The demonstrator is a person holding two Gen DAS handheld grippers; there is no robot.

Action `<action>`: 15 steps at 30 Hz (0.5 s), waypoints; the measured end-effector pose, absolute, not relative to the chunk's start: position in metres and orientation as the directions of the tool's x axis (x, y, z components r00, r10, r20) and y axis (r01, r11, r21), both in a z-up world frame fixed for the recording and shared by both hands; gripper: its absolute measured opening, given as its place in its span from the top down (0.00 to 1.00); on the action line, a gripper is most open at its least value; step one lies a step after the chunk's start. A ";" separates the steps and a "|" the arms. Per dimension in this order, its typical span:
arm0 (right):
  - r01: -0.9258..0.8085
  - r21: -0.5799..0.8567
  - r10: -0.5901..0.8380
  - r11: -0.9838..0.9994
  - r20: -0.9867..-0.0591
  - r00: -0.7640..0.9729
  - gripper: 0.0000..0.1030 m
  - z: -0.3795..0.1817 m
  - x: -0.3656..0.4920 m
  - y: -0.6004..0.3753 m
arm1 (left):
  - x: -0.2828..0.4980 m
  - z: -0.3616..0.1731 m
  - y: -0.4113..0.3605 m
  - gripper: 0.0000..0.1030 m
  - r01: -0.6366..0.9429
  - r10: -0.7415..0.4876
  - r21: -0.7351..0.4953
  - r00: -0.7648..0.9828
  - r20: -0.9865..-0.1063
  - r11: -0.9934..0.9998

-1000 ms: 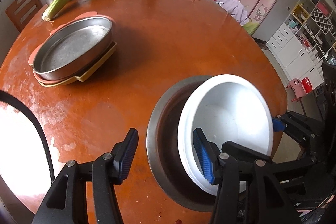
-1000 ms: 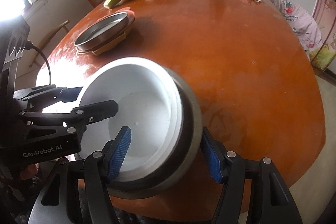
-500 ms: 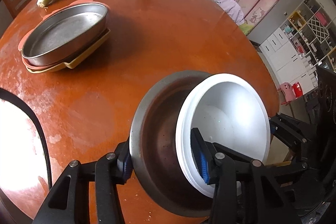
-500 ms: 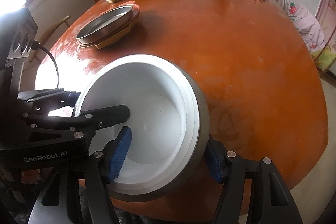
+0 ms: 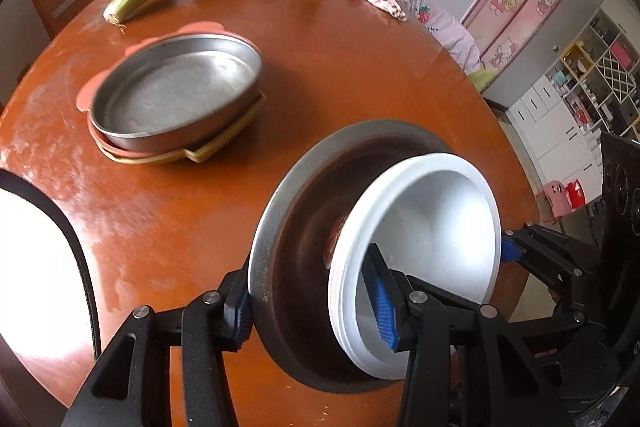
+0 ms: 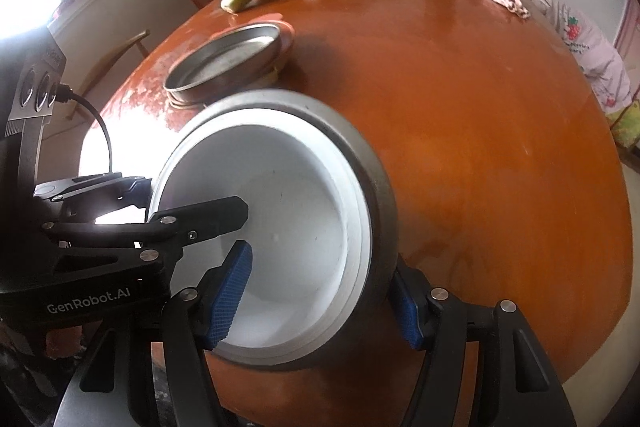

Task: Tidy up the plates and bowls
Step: 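Carry the bowl stack with both grippers over the steel pan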

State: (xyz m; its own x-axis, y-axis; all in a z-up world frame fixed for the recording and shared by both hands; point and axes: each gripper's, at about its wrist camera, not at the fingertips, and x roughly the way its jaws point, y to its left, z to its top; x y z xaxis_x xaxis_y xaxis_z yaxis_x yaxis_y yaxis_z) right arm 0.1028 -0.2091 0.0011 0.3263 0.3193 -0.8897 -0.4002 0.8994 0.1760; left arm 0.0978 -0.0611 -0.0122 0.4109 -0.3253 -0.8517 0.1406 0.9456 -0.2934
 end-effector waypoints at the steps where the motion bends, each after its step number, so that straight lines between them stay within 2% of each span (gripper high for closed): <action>1: -0.406 0.174 0.320 0.897 -0.889 0.328 0.35 0.003 0.104 -0.206 | 0.099 -0.010 -0.058 0.54 0.135 -0.325 -0.296 0.417 -0.849 0.946; 15: -0.478 0.156 0.346 0.864 -0.874 0.341 0.35 0.030 0.134 -0.157 | 0.116 0.015 -0.008 0.54 0.060 -0.304 -0.316 0.481 -0.822 0.947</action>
State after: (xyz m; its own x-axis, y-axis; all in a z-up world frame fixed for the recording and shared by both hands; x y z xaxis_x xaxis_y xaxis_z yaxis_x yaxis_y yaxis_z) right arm 0.1335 -0.1570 0.0298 0.3414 0.3464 -0.8738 -0.4785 0.8642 0.1557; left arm 0.1158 -0.0080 0.0149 0.4811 -0.3044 -0.8221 0.0598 0.9470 -0.3156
